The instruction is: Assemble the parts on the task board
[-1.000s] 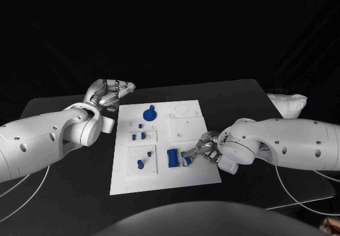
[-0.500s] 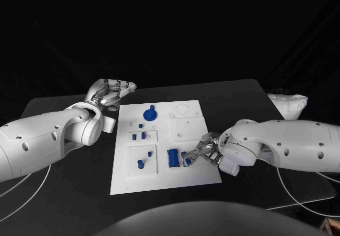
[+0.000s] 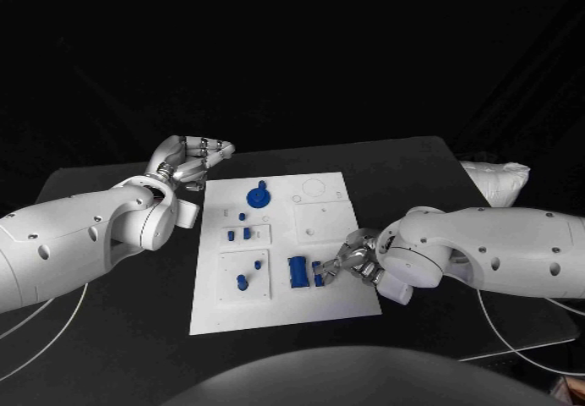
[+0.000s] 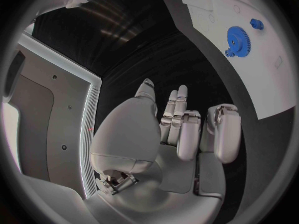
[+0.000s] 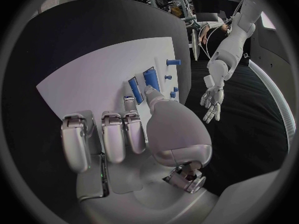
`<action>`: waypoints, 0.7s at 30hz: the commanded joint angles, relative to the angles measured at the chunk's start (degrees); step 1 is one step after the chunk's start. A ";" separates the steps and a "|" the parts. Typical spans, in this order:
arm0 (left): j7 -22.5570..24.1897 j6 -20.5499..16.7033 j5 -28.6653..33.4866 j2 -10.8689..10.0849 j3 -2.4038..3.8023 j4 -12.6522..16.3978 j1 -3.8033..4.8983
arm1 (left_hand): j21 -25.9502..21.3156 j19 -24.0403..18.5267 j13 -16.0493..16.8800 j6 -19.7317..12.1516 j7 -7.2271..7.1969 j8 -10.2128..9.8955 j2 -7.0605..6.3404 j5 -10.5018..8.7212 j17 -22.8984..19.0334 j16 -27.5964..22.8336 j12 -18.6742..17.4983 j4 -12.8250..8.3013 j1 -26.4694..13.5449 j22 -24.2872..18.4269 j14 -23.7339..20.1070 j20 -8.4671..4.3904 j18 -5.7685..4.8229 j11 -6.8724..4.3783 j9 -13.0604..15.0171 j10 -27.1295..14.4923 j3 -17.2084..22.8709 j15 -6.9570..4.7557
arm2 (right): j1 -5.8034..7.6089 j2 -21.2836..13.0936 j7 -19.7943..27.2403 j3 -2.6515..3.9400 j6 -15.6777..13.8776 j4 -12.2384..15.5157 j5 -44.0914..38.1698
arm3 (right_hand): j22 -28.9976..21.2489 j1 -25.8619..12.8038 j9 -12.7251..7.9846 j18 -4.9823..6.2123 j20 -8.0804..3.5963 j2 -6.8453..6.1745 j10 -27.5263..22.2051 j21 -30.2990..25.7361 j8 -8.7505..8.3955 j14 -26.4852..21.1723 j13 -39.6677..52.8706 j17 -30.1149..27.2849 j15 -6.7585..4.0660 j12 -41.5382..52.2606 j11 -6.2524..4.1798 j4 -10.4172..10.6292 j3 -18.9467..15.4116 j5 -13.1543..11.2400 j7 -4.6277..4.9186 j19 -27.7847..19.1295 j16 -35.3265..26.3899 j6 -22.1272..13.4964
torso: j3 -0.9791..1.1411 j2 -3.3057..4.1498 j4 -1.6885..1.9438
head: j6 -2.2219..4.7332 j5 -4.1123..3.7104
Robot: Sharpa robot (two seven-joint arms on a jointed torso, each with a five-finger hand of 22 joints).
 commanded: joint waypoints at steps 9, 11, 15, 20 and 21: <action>0.14 0.94 -0.13 -0.06 0.04 0.05 0.03 | -0.11 2.50 0.07 -0.14 -0.04 -0.12 0.57 0.24 12.86 -0.12 0.14 -0.01 -0.17 13.60 5.18 0.26 0.72 0.06 0.05 0.22 -0.31 0.23 | -0.11 -1.23 -0.36 -0.02 0.29 0.61 -3.81 | 15.10 -0.05 5.85 -0.37 -2.56 0.58 5.89 0.26 5.72 5.87 15.09 15.10 -2.92 0.22 -3.17 0.39 -2.63 -1.71 -3.01 6.10 0.23 5.04 | 0.01 -0.04 -0.01 | 0.00 0.09; 0.09 0.95 -0.13 -0.13 0.04 0.08 0.03 | -0.17 2.46 0.07 -0.14 -0.05 -0.12 0.66 0.29 12.79 -0.15 0.14 -0.03 0.01 13.58 5.15 0.26 0.74 0.06 0.05 0.24 -0.34 0.22 | -0.13 -1.63 -0.65 -0.02 1.20 0.80 -4.36 | 15.10 0.23 11.89 -0.37 -3.40 1.38 5.89 0.26 10.42 5.87 15.09 15.10 -3.62 0.22 -4.04 0.71 -4.07 -4.27 -3.75 6.10 0.23 3.14 | 0.03 -0.03 -0.04 | 0.00 0.17; 0.05 0.96 -0.27 -0.15 0.04 0.09 0.03 | -0.20 2.43 0.07 -0.13 -0.05 -0.11 0.71 0.31 12.75 -0.17 0.14 -0.04 0.11 13.57 5.13 0.26 0.75 0.05 0.05 0.25 -0.36 0.22 | -0.14 -1.99 -1.06 -0.02 3.06 1.01 -5.41 | 15.10 0.95 28.28 -0.37 -4.05 3.47 5.89 0.26 22.50 5.87 15.09 15.10 -4.30 0.22 -4.64 2.65 -7.81 -6.47 -4.46 6.10 0.23 -4.69 | -0.01 -0.07 0.02 | 0.00 0.12; 0.02 1.02 -0.38 -0.18 0.04 0.12 0.03 | -0.19 2.44 0.07 -0.13 -0.05 -0.11 0.73 0.32 12.76 -0.17 0.14 -0.04 0.13 13.57 5.13 0.26 0.74 0.05 0.05 0.25 -0.36 0.22 | -0.23 -2.20 -1.24 -0.02 5.07 1.33 -7.36 | 15.10 1.46 34.44 -0.37 -4.13 4.48 5.89 0.26 26.24 5.87 15.09 15.10 -4.30 0.22 -4.72 4.42 -10.24 -7.11 -4.56 6.10 0.23 -7.36 | 0.06 -0.01 -0.05 | 0.00 0.17; 0.02 1.05 -0.39 -0.18 0.04 0.12 0.03 | -0.18 2.44 0.07 -0.13 -0.05 -0.11 0.76 0.33 12.76 -0.16 0.14 -0.04 0.16 13.57 5.14 0.26 0.74 0.05 0.05 0.26 -0.36 0.22 | -0.25 -2.19 -1.27 -0.02 5.44 1.35 -7.69 | 15.10 1.63 35.20 -0.37 -4.14 4.66 5.89 0.26 26.64 5.87 15.09 15.10 -4.32 0.22 -4.74 4.62 -10.56 -7.12 -4.59 6.10 0.23 -7.62 | 0.06 -0.03 -0.06 | 0.00 0.14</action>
